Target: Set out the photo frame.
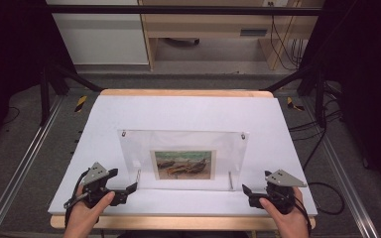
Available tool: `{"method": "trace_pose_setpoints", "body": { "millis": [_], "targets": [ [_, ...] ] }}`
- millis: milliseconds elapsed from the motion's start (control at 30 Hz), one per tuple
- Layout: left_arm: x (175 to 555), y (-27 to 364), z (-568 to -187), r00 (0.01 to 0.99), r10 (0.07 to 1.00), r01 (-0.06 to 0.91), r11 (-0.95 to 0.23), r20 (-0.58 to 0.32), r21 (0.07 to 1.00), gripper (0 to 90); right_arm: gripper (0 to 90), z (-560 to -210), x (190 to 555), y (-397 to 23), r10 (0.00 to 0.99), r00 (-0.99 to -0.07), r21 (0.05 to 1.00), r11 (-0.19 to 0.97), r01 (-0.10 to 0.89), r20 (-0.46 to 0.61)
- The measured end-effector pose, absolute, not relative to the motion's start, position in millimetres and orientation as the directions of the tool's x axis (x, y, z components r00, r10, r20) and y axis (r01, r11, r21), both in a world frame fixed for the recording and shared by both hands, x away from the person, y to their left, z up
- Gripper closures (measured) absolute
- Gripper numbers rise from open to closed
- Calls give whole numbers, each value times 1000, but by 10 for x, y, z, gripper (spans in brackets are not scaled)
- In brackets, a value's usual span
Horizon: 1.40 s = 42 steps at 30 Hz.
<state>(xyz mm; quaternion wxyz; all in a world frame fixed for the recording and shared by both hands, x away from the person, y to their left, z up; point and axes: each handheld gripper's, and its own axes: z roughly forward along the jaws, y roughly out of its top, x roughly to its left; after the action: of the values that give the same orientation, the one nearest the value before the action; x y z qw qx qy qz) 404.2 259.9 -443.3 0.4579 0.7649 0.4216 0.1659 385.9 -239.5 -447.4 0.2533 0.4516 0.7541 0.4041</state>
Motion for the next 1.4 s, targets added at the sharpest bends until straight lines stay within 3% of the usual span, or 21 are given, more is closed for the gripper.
{"method": "trace_pose_setpoints", "body": {
  "millis": [767, 1167, 1400],
  "targets": [
    [4079, 2920, -4408, 494, 864, 486, -181, -98, 855, 95, 111, -4502, 3845, -2673, 938, -347, 832, 192, 521, 1],
    [4226, 3059, -4468, 407, 912, 486, -177, -43, 856, 103, 107, -4525, 3938, -2762, 967, -253, 836, 146, 529, -8],
    [4406, 3101, -4547, 358, 934, 484, -194, 9, 853, 114, 119, -4587, 4093, -2728, 969, -239, 816, 183, 549, -57]
  ]
}}
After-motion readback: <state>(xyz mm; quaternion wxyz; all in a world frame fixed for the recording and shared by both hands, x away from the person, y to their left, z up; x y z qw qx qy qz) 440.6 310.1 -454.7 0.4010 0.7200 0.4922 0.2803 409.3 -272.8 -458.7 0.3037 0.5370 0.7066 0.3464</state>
